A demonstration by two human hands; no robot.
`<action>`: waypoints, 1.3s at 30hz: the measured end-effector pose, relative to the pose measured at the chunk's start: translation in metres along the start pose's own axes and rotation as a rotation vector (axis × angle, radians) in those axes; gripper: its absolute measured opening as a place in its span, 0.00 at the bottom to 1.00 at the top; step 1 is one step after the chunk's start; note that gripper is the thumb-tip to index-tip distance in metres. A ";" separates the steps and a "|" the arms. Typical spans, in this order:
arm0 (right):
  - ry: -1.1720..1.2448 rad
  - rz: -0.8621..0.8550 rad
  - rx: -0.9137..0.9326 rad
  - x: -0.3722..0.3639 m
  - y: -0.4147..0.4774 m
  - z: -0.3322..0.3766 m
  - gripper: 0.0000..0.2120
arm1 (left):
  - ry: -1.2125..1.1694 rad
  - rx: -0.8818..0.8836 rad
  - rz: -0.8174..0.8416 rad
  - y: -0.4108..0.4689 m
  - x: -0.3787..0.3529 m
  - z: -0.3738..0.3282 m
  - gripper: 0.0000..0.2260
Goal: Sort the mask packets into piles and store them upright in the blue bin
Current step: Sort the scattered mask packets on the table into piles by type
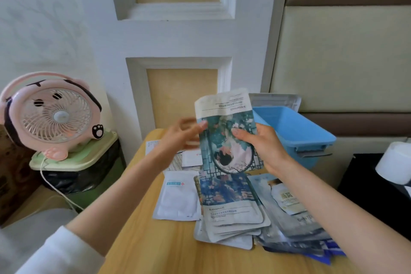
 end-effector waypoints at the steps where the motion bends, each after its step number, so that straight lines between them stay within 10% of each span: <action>1: 0.023 -0.003 -0.019 0.003 -0.001 -0.003 0.04 | 0.023 0.033 0.095 -0.004 -0.013 0.011 0.28; 6: -0.043 -0.085 -0.041 0.013 -0.003 -0.004 0.18 | 0.172 -0.047 0.186 -0.007 -0.027 0.011 0.03; 11: -0.851 0.198 0.313 -0.003 -0.005 0.046 0.32 | 1.482 -0.527 0.174 0.004 -0.035 -0.033 0.08; 15: -0.845 0.288 0.122 -0.023 -0.003 0.020 0.11 | 1.092 -0.944 -0.168 0.003 -0.029 -0.076 0.09; 20: -0.183 0.077 -0.342 0.009 -0.012 -0.028 0.05 | 0.609 -0.138 -0.570 0.060 0.093 0.026 0.16; 24: -1.304 0.361 -0.469 0.019 -0.037 -0.076 0.15 | 0.653 0.514 -0.435 0.047 0.123 0.144 0.21; 28: -1.422 0.250 -0.328 0.018 -0.028 -0.058 0.25 | 0.398 0.627 -0.503 0.048 0.119 0.173 0.20; 32: -1.181 0.187 -0.150 0.007 -0.015 -0.047 0.10 | 0.520 0.745 -0.513 0.066 0.112 0.169 0.33; 39: -0.890 0.113 -0.051 0.010 -0.007 -0.052 0.12 | 0.193 0.697 -0.553 0.070 0.116 0.171 0.15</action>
Point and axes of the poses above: each hand's wrist, its own y-axis towards the middle knuckle, its own x-axis out of the back of the hand, z = x × y, the point moved 6 cm from there along y, towards the middle knuckle, and after that the axes turned 5 degrees about y, right-handed, at the moved point
